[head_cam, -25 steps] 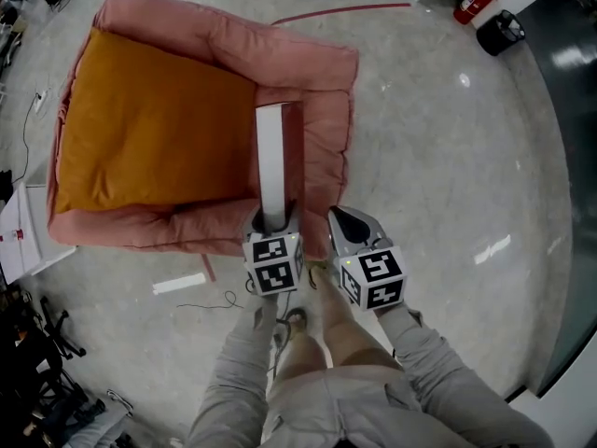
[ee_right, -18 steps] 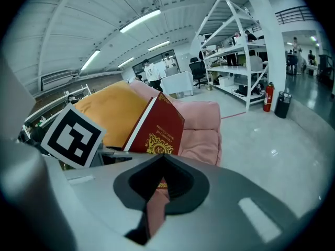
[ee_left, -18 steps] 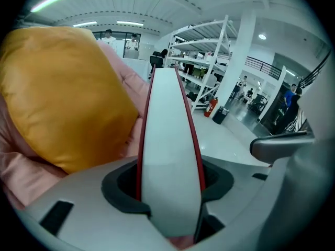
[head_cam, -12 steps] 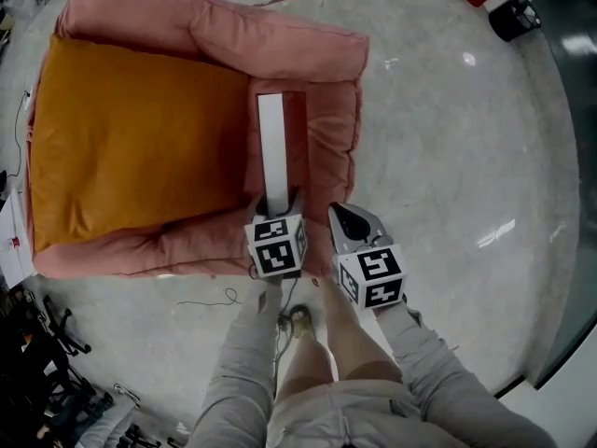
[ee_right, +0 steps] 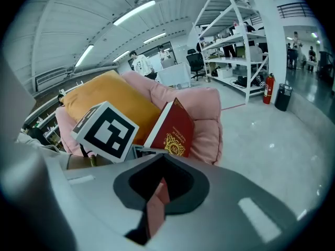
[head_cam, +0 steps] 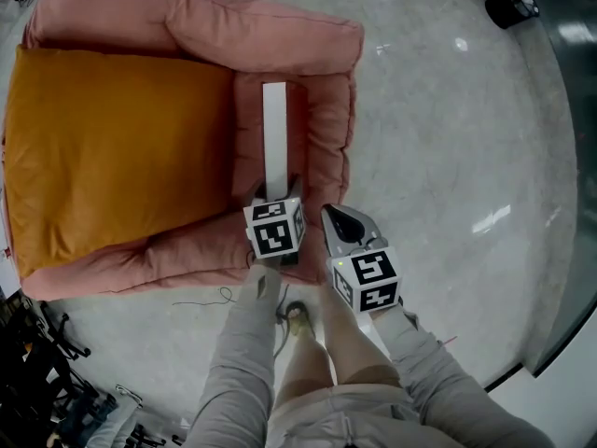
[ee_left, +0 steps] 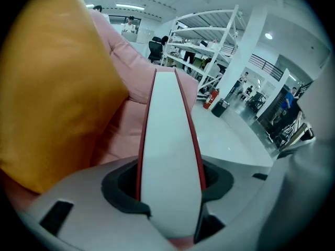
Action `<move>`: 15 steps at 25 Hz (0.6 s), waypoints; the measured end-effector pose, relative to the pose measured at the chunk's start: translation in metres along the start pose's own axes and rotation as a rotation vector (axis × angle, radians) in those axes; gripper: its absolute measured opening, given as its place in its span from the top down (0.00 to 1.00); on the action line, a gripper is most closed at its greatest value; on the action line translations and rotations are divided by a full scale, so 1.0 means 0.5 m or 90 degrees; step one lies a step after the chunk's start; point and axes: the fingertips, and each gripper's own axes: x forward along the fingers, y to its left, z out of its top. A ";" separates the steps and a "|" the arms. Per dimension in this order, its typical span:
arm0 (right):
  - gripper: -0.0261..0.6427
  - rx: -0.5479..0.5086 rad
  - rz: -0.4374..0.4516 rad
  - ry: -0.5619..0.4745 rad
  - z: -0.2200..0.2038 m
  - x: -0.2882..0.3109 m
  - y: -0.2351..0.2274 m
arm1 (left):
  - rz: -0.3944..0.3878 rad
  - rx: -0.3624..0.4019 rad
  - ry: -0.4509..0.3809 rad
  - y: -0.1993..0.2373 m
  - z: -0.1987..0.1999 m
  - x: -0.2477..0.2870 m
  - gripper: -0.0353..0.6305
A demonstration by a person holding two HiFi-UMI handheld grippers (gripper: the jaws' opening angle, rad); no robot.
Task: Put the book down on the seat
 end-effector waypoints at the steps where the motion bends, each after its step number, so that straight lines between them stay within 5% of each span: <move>1: 0.96 0.001 0.000 0.002 -0.003 0.001 -0.001 | 0.000 -0.001 0.004 0.002 -0.001 0.006 0.59; 6: 0.96 0.005 -0.002 0.001 -0.001 0.005 -0.001 | 0.006 0.011 0.005 0.008 0.003 0.021 0.59; 15: 0.96 -0.001 0.008 -0.010 0.019 -0.002 0.016 | 0.095 0.066 0.005 0.060 0.006 -0.001 0.48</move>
